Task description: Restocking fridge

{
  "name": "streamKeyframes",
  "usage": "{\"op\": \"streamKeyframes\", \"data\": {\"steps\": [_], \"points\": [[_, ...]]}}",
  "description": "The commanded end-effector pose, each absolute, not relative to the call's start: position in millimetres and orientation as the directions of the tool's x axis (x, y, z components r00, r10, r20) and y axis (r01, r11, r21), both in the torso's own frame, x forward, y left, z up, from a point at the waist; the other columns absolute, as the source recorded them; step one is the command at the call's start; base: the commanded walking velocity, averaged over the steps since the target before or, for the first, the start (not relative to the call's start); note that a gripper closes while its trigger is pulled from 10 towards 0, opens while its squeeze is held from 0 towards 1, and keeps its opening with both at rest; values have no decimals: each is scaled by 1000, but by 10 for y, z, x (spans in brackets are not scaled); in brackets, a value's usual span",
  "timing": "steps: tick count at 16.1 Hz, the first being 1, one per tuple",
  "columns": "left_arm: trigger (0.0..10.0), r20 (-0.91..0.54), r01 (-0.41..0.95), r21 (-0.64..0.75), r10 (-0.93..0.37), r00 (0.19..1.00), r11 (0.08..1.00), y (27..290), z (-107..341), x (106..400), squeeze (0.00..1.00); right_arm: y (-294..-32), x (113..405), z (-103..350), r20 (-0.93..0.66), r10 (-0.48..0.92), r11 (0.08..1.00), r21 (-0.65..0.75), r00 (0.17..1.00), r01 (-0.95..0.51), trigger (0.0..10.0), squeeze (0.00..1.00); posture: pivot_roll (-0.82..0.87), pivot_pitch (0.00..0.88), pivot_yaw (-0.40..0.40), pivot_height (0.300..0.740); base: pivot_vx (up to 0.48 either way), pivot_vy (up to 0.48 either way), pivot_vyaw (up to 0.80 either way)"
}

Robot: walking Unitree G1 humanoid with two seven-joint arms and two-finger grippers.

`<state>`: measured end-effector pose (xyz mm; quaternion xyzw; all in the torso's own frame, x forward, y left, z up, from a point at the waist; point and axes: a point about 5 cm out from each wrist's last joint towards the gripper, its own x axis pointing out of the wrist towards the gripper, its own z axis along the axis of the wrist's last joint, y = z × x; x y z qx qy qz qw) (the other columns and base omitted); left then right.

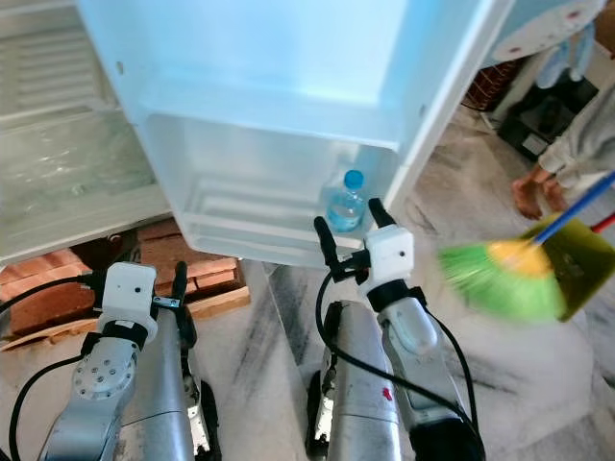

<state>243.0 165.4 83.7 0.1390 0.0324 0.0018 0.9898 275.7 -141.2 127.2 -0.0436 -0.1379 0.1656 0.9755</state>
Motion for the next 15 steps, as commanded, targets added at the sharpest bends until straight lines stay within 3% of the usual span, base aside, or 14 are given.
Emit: {"op": "streamKeyframes", "data": {"steps": [1, 5, 6, 7, 8, 11, 15], "points": [[10000, -79, 10, 271, 11, 997, 963, 1645, 794, 2410, 0, -1415, 2732, 1339, 265, 329, 943, -139, 906, -302, 10000, 1000, 137, 161, -52, 476, 0, 0, 0], [10000, -75, 9, 279, 12, 997, 960, 1664, 796, 2411, 0, -1475, 2444, 1316, 215, 281, 959, -102, 935, -264, 10000, 1000, 123, 149, -47, 476, 0, 0, 0], [10000, -74, 6, 283, 16, 997, 959, 1675, 798, 2412, 0, -1506, 2378, 1276, 193, 266, 963, -94, 945, -252, 10000, 847, 120, 146, -46, 476, 0, 0, 0], [10000, -73, 3, 284, 18, 997, 959, 1689, 804, 2412, 0, -1540, 2334, 1241, 168, 234, 972, -71, 958, -225, 10000, 608, 117, 143, -42, 476, 0, 0, 0], [10000, -72, -1, 290, 23, 997, 957, 1707, 804, 2407, 0, -1569, 2317, 1205, 130, 192, 981, -41, 973, -188, 10000, 0, 114, 142, -38, 476, 0, 0, 0], [10000, -81, 16, 287, 7, 997, 958, 1686, 782, 2407, 0, -1532, 2336, 1241, 124, 197, 980, -29, 973, -195, 10000, 0, 111, 142, -33, 481, 0, 0, 0], [10000, -78, 17, 284, 5, 997, 959, 1671, 792, 2413, 0, -1484, 2422, 1312, 143, 194, 981, -4, 970, -195, 10000, 0, 121, 140, -33, 526, 0, 0, 0]]}}
